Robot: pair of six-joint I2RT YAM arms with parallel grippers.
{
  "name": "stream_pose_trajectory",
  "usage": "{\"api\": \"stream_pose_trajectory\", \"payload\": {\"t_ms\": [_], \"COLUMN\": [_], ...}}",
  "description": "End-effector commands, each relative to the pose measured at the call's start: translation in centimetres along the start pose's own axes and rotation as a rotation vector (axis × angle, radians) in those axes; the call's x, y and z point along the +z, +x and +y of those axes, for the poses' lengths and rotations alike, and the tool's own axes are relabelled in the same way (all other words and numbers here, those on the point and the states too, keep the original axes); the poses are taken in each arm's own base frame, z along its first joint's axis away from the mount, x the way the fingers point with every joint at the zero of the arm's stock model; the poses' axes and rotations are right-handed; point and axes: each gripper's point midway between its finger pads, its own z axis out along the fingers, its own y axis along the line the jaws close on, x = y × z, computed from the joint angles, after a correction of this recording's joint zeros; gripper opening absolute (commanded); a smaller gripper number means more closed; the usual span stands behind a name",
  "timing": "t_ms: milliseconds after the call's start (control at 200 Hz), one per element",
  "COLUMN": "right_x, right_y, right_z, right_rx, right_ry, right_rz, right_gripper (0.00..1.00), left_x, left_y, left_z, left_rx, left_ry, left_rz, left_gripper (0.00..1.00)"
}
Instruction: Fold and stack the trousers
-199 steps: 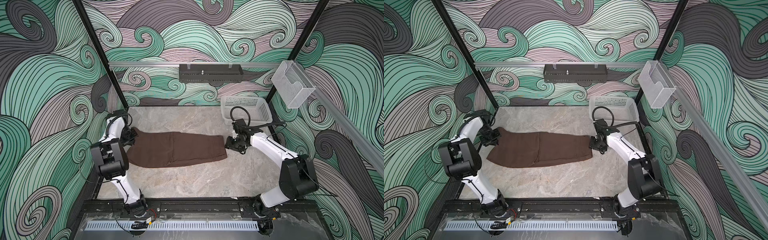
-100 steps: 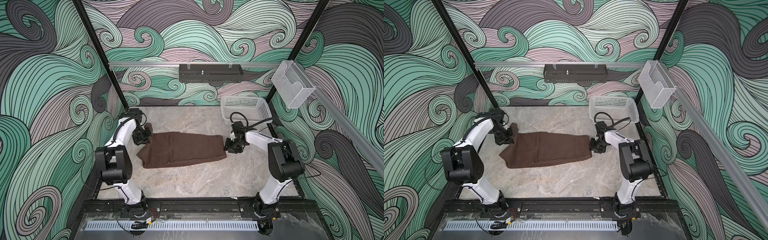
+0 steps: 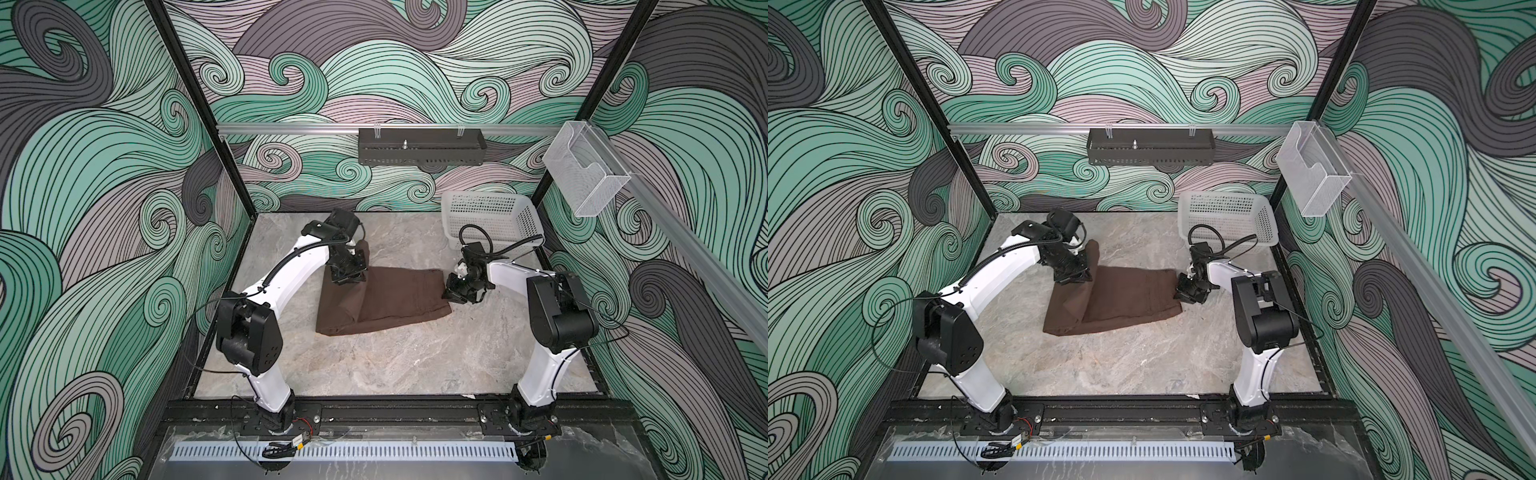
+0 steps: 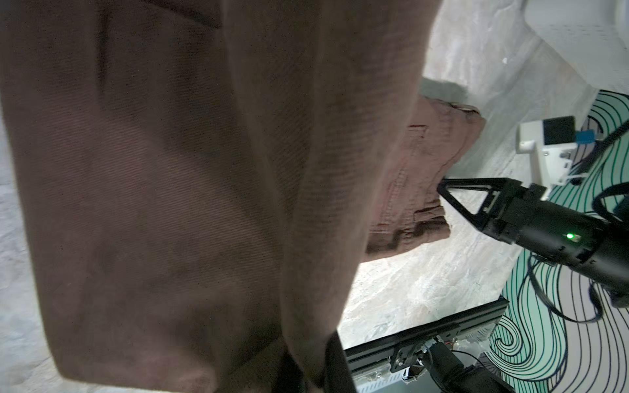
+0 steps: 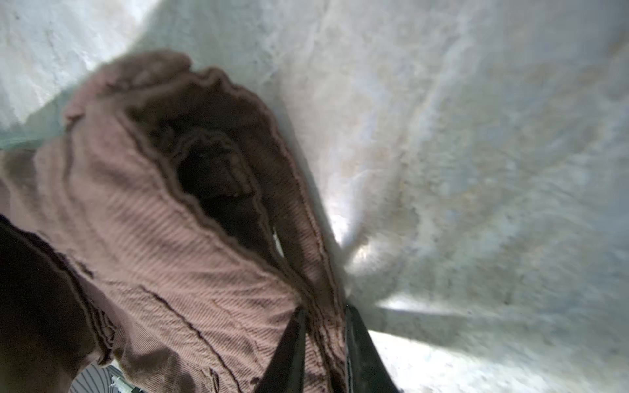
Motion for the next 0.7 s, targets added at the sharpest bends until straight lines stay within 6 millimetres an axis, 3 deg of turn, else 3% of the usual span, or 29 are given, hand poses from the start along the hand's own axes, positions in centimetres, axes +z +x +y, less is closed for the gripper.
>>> {"api": "stream_pose_trajectory", "payload": {"t_ms": [0, 430, 695], "right_x": [1.3, 2.1, 2.4], "right_y": [0.9, 2.2, 2.5], "right_z": [-0.1, 0.0, 0.5], "right_rx": [0.018, 0.03, 0.028], "right_ry": [-0.029, -0.056, -0.065], "right_rz": [0.039, 0.071, 0.082], "right_gripper": [0.21, 0.18, 0.18], "left_x": [0.9, 5.6, 8.4], "left_y": [-0.3, -0.1, -0.2], "left_z": [-3.6, -10.8, -12.4], "left_rx": [0.003, 0.059, 0.078], "left_ry": [0.049, 0.11, 0.092], "left_rz": [-0.004, -0.01, 0.0], "left_gripper": [0.0, 0.0, 0.0]}}
